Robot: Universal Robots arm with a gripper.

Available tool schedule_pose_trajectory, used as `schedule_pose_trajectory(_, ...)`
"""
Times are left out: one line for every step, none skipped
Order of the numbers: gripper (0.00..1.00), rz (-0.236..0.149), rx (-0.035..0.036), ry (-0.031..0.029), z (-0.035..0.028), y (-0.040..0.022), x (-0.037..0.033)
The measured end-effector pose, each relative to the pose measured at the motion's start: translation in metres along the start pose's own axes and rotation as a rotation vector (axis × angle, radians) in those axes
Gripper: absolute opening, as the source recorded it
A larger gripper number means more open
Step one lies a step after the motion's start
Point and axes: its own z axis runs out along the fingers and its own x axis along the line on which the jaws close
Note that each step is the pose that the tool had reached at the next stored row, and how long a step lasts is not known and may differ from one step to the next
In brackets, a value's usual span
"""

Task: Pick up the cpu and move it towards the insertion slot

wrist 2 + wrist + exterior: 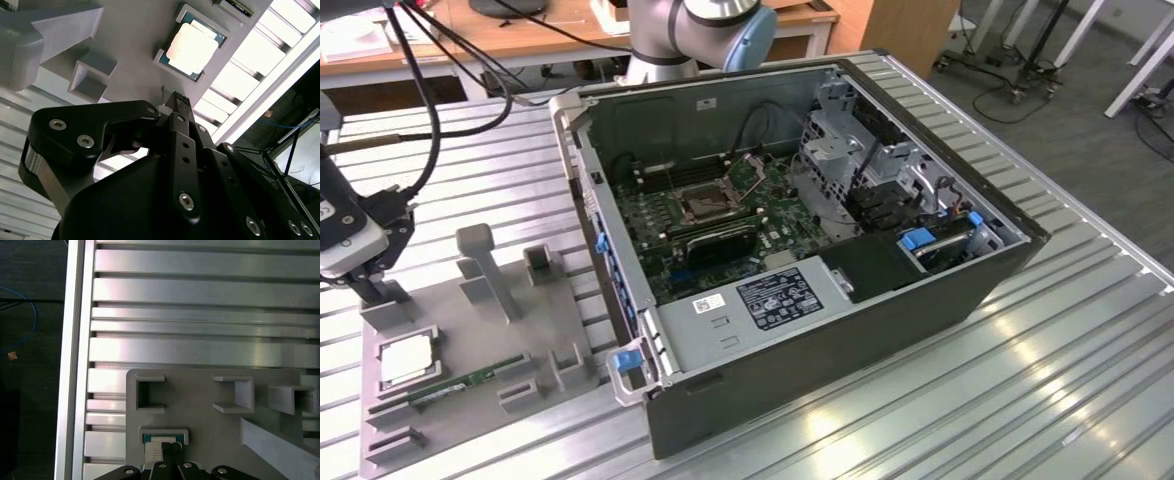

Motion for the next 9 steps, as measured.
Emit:
schedule_pose_trajectory(0.11, 0.000, 0.0000, 0.0000, 0.0008, -0.0004, 0.0004)
schedule_pose_trajectory(0.11, 0.000, 0.0001, 0.0001, 0.0012, -0.0010, 0.0007)
schedule_pose_trajectory(0.11, 0.000, -0.0001, 0.0000, 0.0018, -0.0019, 0.0010)
schedule_pose_trajectory(0.11, 0.000, -0.0001, -0.0001, 0.0022, -0.0030, 0.0013)
schedule_pose_trajectory(0.11, 0.000, 0.0000, 0.0000, 0.0026, -0.0043, 0.0017)
schedule_pose_trajectory(0.11, 0.000, 0.0000, 0.0000, 0.0030, -0.0062, 0.0019)
schedule_pose_trajectory(0.11, 0.000, -0.0001, -0.0001, 0.0034, -0.0083, 0.0021)
schedule_pose_trajectory(0.11, 0.000, 0.0000, -0.0001, 0.0038, -0.0104, 0.0022)
schedule_pose_trajectory(0.11, 0.000, -0.0001, 0.0000, 0.0043, -0.0126, 0.0022)
